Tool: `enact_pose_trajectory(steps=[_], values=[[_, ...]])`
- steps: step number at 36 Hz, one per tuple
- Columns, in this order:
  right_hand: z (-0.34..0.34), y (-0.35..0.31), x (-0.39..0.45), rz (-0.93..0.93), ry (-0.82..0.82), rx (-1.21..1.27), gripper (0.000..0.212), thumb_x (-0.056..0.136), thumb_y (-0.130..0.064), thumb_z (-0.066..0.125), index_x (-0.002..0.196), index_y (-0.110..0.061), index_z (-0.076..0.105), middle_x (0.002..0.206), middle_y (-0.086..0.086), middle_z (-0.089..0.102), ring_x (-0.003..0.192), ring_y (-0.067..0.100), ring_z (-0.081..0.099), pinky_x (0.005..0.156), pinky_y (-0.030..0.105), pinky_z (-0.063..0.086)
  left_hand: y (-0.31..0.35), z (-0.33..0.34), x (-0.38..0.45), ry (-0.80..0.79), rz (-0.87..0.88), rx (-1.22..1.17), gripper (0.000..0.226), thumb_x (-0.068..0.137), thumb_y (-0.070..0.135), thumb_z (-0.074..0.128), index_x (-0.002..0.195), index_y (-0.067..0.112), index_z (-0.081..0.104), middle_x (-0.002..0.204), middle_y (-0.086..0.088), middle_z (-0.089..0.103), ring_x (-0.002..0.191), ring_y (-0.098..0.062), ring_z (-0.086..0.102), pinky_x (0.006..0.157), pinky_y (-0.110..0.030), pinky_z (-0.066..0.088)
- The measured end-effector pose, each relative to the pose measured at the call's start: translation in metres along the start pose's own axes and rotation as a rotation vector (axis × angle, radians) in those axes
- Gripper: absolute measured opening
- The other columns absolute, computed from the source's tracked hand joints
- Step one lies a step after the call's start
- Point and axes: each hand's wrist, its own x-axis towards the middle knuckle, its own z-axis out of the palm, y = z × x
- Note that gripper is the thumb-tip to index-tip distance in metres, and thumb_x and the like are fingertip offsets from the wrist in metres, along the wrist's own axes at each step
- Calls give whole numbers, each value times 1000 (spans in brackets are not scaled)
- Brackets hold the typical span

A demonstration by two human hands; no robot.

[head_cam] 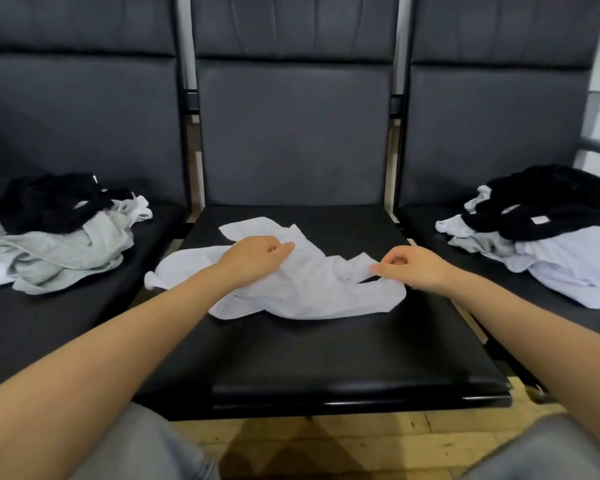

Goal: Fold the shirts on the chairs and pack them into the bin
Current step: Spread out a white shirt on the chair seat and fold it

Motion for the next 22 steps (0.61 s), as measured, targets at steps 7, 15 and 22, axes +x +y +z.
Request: enact_pose_trajectory(steps=[7,15,22], values=[[7,8,-7,-81,-191,-253,29,75,-40,78,77,-16,62,72,-6,55,65,8,48,62,24,39,27,36,16,-93,89,131,49,88,66,46,116,29,60,104,9,64,99,-14,59,92,-35,47],[0,6,4,-104,81,-41,22,87,-26,66,77,-9,55,73,-1,56,69,13,50,56,21,39,31,36,24,-98,35,-342,23,94,36,55,98,13,57,108,-7,64,104,-23,59,85,-33,44],[-1,-22,4,-160,328,118,14,92,-23,58,89,-11,51,79,0,55,67,12,46,53,23,35,31,-2,7,116,118,-737,19,84,32,68,87,18,54,87,5,58,83,-13,56,71,-28,43]])
